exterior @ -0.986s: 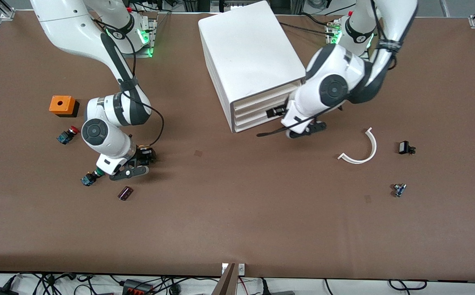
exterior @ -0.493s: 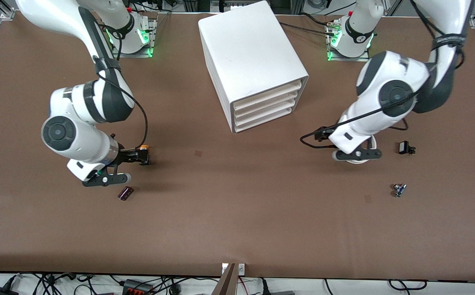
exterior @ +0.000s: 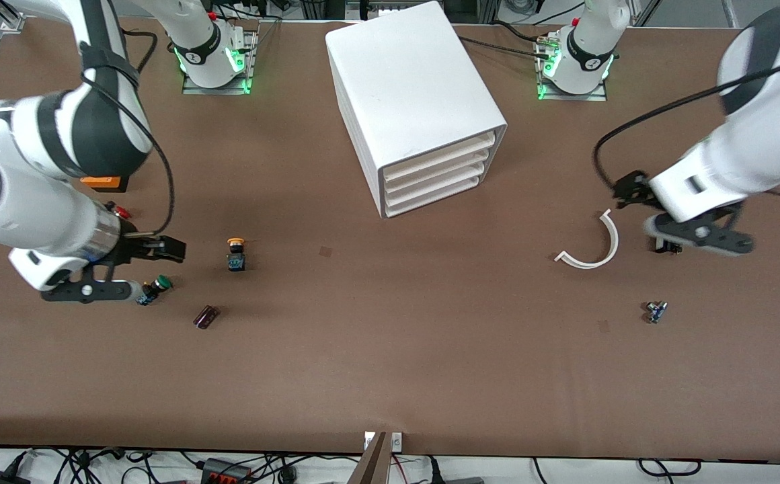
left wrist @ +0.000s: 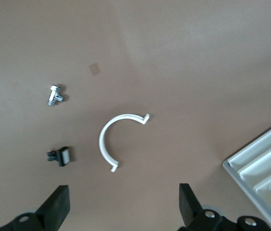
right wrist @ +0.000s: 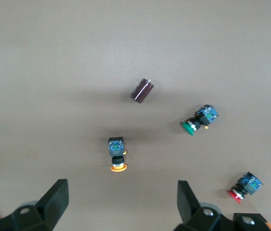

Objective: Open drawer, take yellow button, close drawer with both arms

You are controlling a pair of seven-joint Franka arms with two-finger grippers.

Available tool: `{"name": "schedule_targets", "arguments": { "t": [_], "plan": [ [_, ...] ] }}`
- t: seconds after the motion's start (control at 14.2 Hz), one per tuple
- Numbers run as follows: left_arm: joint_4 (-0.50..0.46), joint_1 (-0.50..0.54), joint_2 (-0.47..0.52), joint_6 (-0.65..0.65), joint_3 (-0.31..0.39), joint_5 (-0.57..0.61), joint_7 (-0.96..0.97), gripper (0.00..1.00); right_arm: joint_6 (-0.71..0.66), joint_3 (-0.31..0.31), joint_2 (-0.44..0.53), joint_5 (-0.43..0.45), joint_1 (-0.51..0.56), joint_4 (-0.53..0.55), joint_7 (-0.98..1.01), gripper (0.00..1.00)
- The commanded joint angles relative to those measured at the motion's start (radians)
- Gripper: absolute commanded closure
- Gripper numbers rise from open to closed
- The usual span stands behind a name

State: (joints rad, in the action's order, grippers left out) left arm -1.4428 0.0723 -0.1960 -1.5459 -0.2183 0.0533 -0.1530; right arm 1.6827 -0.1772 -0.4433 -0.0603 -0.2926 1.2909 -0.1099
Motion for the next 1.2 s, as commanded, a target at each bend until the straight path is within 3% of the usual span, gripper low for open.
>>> {"name": "schedule_targets", "arguments": {
  "t": [0.0,0.28,0.7,0.92,1.13],
  "plan": [
    [-0.088,-0.091,0.128,-0.019,0.176,-0.07,-0.091,0.0,-0.018,0.002,0.041,0.005,0.035,-0.005,0.002,0.0],
    [-0.326,-0.106,0.28,-0.206,0.189,-0.064,-0.088,0.0,-0.026,-0.021,0.066,-0.004,0.053,-0.005,-0.002,0.0],
    [-0.309,-0.106,0.273,-0.177,0.191,-0.063,-0.082,0.0,-0.026,0.01,0.158,-0.007,0.139,0.047,-0.002,0.0],
    [-0.3,-0.105,0.268,-0.149,0.192,-0.064,-0.083,0.0,-0.024,0.129,0.205,-0.007,0.277,0.085,-0.004,0.0],
    [-0.292,-0.111,0.254,-0.146,0.189,-0.067,-0.08,0.0,-0.026,0.137,0.216,0.0,0.326,0.09,0.015,0.0]
  ]
}}
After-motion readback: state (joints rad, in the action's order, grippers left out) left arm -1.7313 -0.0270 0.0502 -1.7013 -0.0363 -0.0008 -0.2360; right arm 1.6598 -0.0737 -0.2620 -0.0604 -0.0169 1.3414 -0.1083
